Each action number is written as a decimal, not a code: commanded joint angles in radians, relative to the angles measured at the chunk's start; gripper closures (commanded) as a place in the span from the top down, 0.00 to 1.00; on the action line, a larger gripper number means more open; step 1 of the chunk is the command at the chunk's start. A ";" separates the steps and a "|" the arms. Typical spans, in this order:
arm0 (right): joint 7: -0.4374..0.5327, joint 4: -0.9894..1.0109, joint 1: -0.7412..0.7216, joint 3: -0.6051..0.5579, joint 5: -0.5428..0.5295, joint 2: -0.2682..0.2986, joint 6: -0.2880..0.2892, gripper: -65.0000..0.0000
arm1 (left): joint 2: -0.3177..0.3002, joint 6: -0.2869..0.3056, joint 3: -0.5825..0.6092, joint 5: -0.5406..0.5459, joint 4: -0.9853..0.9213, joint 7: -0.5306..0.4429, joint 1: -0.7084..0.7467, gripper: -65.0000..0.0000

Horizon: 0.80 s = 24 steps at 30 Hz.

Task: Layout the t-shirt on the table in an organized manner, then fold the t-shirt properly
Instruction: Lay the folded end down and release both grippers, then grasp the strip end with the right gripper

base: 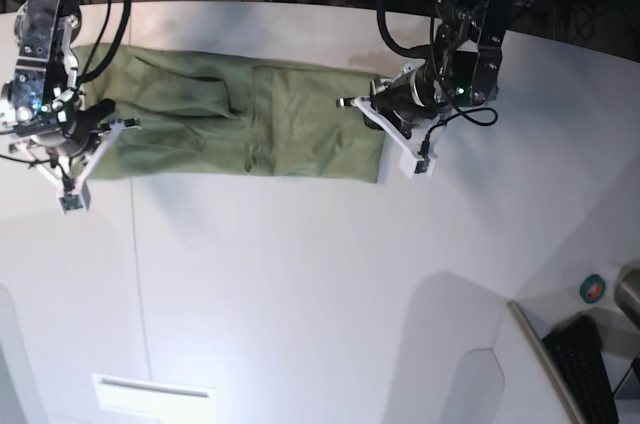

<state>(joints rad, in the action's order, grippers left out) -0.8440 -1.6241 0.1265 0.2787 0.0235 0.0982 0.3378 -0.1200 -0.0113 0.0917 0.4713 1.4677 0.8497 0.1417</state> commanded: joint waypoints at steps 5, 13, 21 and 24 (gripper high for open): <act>-0.060 -0.028 -0.061 0.222 -0.168 -0.033 0.002 0.10 | -0.043 0.006 -0.051 0.010 0.106 -0.016 -0.017 0.00; -0.317 0.203 -0.109 0.495 -0.652 0.094 0.198 0.72 | -0.047 0.215 -0.430 0.001 0.132 -0.016 0.005 0.00; -0.266 0.509 -0.124 0.509 -0.704 0.170 0.272 0.76 | -0.108 0.406 -0.502 -0.101 -0.032 -0.275 0.026 0.00; -0.272 0.534 -0.126 0.489 -0.699 0.170 0.349 0.76 | -0.099 0.446 -0.499 -0.078 -0.068 -0.281 0.025 0.00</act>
<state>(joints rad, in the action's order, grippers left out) -1.1217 -1.0782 0.0124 0.7654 -0.6586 0.2474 0.6769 -0.1986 0.4347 -0.4019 0.3782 1.3834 0.5907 0.1749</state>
